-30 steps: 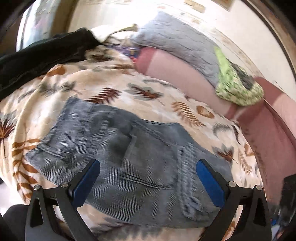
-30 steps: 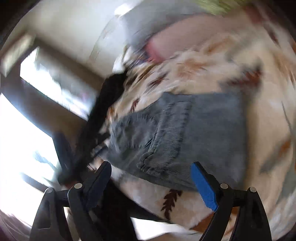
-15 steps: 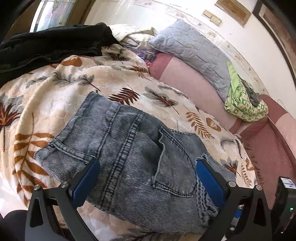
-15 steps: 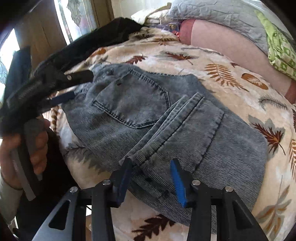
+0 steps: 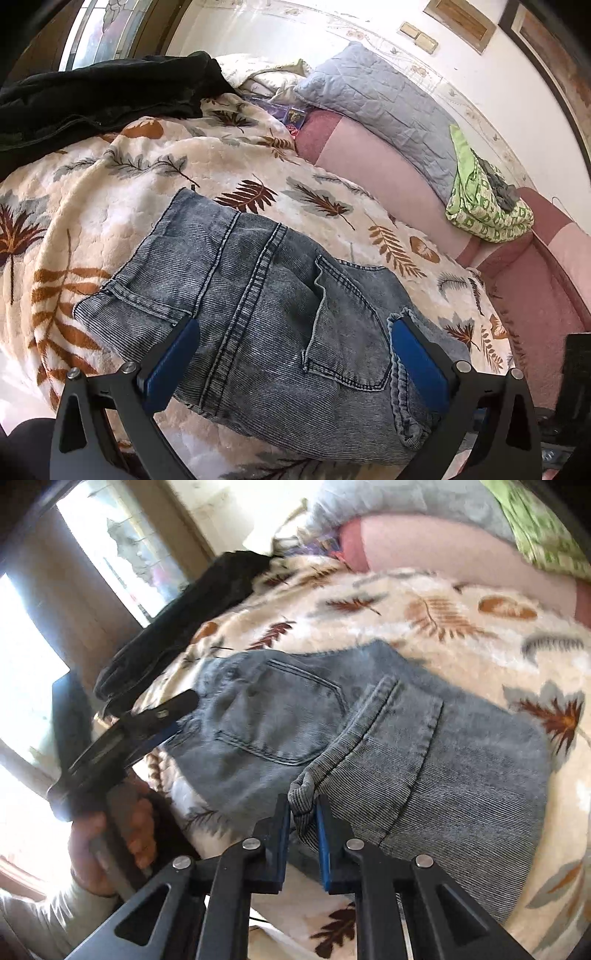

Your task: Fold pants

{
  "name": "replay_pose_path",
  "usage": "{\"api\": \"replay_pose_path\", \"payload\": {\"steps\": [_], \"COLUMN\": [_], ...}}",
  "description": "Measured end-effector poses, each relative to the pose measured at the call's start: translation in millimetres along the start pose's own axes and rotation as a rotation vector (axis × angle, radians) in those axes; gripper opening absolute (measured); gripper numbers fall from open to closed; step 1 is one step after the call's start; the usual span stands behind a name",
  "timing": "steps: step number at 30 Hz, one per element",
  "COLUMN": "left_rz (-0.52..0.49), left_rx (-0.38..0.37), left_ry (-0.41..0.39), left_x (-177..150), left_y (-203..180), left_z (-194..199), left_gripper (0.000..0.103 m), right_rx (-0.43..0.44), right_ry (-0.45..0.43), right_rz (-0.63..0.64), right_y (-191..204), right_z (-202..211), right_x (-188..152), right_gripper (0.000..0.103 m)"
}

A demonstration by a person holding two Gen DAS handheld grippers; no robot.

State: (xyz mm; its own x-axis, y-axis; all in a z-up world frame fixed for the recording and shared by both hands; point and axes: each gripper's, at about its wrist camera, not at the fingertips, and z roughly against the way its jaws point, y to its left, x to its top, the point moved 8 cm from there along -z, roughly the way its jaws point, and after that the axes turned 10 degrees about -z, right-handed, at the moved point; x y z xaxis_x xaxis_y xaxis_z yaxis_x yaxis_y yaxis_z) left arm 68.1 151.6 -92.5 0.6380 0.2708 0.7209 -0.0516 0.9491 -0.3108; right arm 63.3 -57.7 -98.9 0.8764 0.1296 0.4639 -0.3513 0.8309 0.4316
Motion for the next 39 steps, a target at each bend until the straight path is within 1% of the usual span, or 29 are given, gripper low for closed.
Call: {"api": "replay_pose_path", "payload": {"steps": [2,3,4,6,7,8,10,11,12,15,16,18,19,20,21,22,23,24,26,27,28,29,31,33,35,37,38,39], "left_rz": [-0.005,-0.013,-0.02,-0.049,-0.062,-0.074,-0.095,-0.108,-0.122,-0.187,-0.209,-0.262,-0.281,-0.302,-0.337,-0.359,-0.385,-0.429,-0.472,-0.492,-0.539,-0.57,-0.566,-0.563,-0.569,-0.571,-0.571,-0.574], "left_rx": [-0.002,-0.002,0.001,0.013,0.021,0.028,0.03,0.027,0.016,-0.023,-0.044,-0.114,-0.14,-0.164,-0.192,-0.197,-0.185,-0.128,-0.044,-0.02,-0.006,0.007,0.009,-0.006,-0.005,-0.008,-0.011,-0.011], "left_ry": [0.0,0.003,0.003,-0.002,-0.008,-0.013,-0.019,-0.015,-0.012,-0.021,-0.019,-0.009,-0.006,0.001,0.031,0.063,0.108,0.197,0.339,0.376,0.327,0.304,0.3,0.297,0.285,0.275,0.271,0.267], "left_x": [0,0,0,-1,-1,0,0,1,1,5,6,7,6,4,-2,-9,-19,-36,-64,-77,-79,-80,-81,-80,-79,-80,-81,-81], "left_y": [-2,-4,-5,-8,-8,-10,-15,-20,-26,-53,-64,-95,-107,-121,-138,-146,-152,-154,-147,-143,-145,-147,-147,-146,-145,-142,-143,-144], "left_z": [-1,-1,-1,0,1,2,2,2,3,12,14,18,19,17,11,3,-8,-29,-57,-66,-63,-59,-58,-58,-57,-56,-57,-58], "left_gripper": [0.103,0.103,0.103,0.103,0.103,0.103,0.103,0.103,0.103,0.103,0.103,0.103,0.103,0.103,0.103,0.103,0.103,0.103,0.103,0.103,0.103,0.103,0.103,0.103,0.103,0.103,0.103,0.103], "right_rx": [-0.009,-0.028,-0.045,-0.029,0.007,0.041,0.074,0.09,0.12,0.201,0.236,0.304,0.311,0.294,0.296,0.367,0.396,0.406,0.395,0.408,0.422,0.426,0.419,0.426,0.414,0.308,0.302,0.35], "right_ry": [0.027,0.05,0.072,0.058,0.047,0.046,0.019,0.0,-0.027,-0.096,-0.113,-0.126,-0.123,-0.091,-0.045,-0.054,-0.057,-0.049,-0.075,-0.089,-0.104,-0.124,-0.15,-0.159,-0.136,-0.106,-0.076,-0.069], "right_rz": [0.025,0.032,0.034,0.041,0.036,0.02,-0.015,-0.031,-0.073,-0.249,-0.34,-0.474,-0.547,-0.615,-0.672,-0.724,-0.751,-0.76,-0.729,-0.718,-0.716,-0.717,-0.717,-0.728,-0.752,-0.801,-0.834,-0.869], "right_y": [4,2,-3,-5,-2,1,0,-1,-6,-37,-55,-81,-99,-114,-124,-130,-133,-134,-134,-133,-135,-138,-146,-157,-174,-205,-217,-222], "right_z": [-9,-20,-32,-38,-33,-28,-15,-8,3,30,37,43,41,32,22,21,24,28,41,49,55,60,65,58,40,9,-4,-10], "right_x": [-11,-19,-27,-33,-32,-31,-27,-26,-23,-20,-21,-24,-29,-36,-44,-46,-45,-43,-33,-24,-15,-3,21,44,63,74,71,71], "right_gripper": [0.015,0.015,0.019,0.023,0.033,0.049,0.061,0.061,0.061,0.063,0.066,0.067,0.068,0.073,0.073,0.072,0.072,0.072,0.073,0.073,0.073,0.073,0.074,0.074,0.074,0.074,0.074,0.074]}}
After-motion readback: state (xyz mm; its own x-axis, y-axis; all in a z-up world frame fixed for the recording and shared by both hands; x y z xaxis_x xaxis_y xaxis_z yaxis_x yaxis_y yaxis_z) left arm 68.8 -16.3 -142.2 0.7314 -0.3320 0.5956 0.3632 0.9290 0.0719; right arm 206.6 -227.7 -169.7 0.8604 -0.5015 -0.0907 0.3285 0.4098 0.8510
